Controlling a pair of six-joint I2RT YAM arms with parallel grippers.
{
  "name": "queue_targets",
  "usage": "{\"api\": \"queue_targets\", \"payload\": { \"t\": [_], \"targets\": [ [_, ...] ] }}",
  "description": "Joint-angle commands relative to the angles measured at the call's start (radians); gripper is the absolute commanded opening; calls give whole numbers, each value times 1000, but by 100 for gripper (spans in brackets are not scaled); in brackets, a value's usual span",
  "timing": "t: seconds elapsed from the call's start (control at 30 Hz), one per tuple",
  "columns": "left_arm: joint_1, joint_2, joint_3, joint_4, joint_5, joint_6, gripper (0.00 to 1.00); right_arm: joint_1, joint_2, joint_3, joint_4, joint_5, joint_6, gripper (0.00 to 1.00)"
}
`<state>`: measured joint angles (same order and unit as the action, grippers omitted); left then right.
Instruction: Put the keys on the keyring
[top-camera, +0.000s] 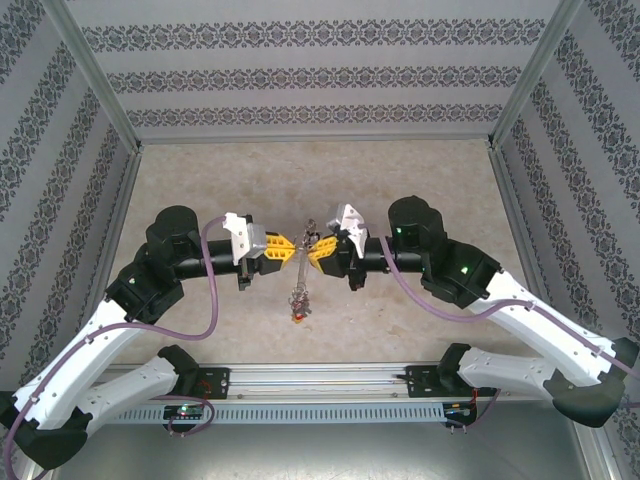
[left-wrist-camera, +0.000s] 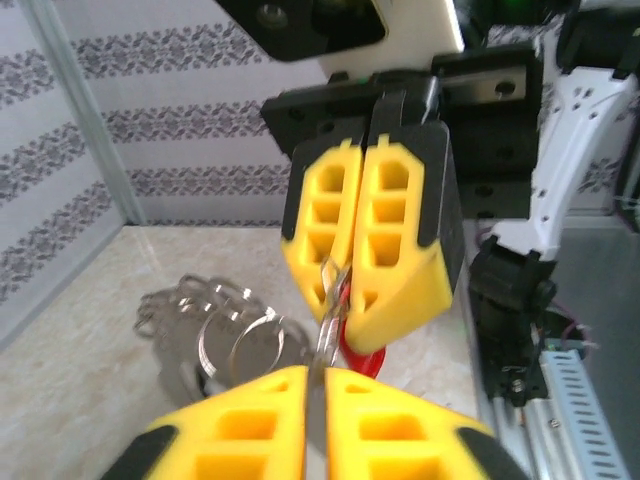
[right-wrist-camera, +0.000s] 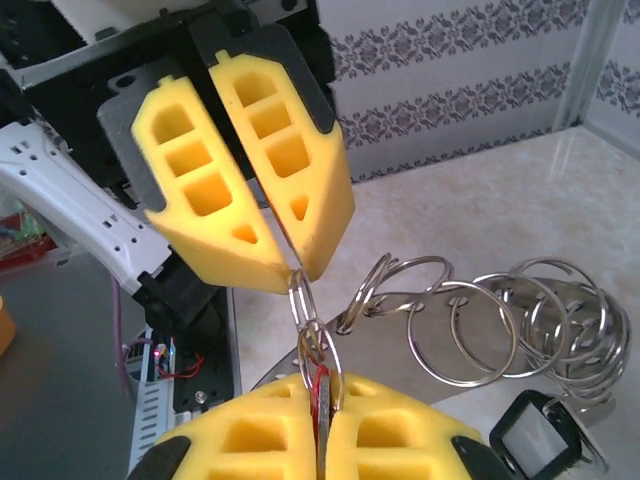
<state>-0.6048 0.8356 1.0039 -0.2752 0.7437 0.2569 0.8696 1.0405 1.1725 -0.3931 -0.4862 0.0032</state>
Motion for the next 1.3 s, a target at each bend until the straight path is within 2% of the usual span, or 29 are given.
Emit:
{"api": "queue_targets", "payload": {
  "t": [0.0,0.23,0.33,0.6,0.7,0.97,1.27],
  "targets": [
    [17,-34,-26,54,-48,-15,23,-16,12,77,-85,3,29,0],
    [17,-81,-95,114,-154,-71,44,-63,130,173,-245,98,42,0],
    [16,-107,-131,129,-223,-92,49,-86,205,222,-345,158,55,0],
    [17,-159,-156,114,-434,-103,51,-90,358,401,-610,318,18,0],
    [17,-181,-173,119,-493,-127,52,-78,403,497,-751,431,-17,0],
    [17,-212,-207,139,-520,-164,52,12,557,723,-1089,824,-79,0],
    [17,-243,-208,152,-497,-180,52,48,674,749,-1220,1057,-98,0]
  ]
}}
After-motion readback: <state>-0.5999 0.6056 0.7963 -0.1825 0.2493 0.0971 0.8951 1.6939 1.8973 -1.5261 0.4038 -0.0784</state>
